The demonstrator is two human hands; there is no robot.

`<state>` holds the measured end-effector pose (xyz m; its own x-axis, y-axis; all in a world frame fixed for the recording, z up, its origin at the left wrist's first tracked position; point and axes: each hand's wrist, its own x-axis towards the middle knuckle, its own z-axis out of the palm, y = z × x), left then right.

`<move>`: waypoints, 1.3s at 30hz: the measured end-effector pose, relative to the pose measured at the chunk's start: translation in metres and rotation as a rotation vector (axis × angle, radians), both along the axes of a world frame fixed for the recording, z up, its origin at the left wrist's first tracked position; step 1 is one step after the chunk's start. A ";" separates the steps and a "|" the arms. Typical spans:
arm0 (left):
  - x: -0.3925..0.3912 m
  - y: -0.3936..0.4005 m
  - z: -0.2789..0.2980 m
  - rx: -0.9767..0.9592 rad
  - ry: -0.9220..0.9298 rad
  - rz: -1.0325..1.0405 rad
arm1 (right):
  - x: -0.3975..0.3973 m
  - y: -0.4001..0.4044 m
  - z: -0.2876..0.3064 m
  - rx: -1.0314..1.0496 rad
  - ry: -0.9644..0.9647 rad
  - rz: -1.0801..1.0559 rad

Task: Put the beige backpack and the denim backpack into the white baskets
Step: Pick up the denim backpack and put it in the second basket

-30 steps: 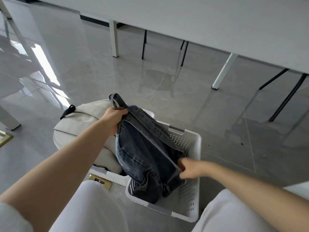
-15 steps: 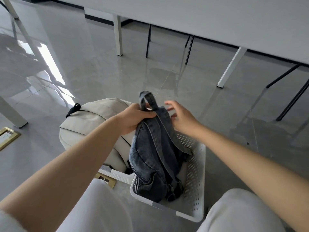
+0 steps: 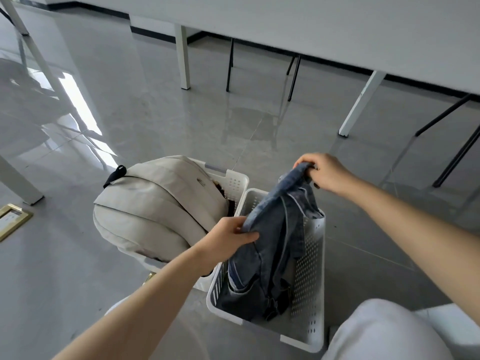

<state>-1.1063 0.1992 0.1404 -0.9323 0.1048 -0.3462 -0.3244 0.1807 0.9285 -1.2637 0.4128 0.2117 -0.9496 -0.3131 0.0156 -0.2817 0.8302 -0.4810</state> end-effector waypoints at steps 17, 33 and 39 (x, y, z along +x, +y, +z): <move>0.007 -0.063 -0.059 -0.955 -0.071 0.239 | -0.018 -0.141 -0.094 0.002 -0.340 0.108; 0.023 -0.014 -0.085 -1.327 0.236 -0.881 | 0.002 -0.103 -0.160 0.324 -0.464 -0.059; 0.004 -0.003 -0.086 -1.351 0.212 -0.806 | -0.019 -0.099 -0.156 0.290 -0.465 -0.065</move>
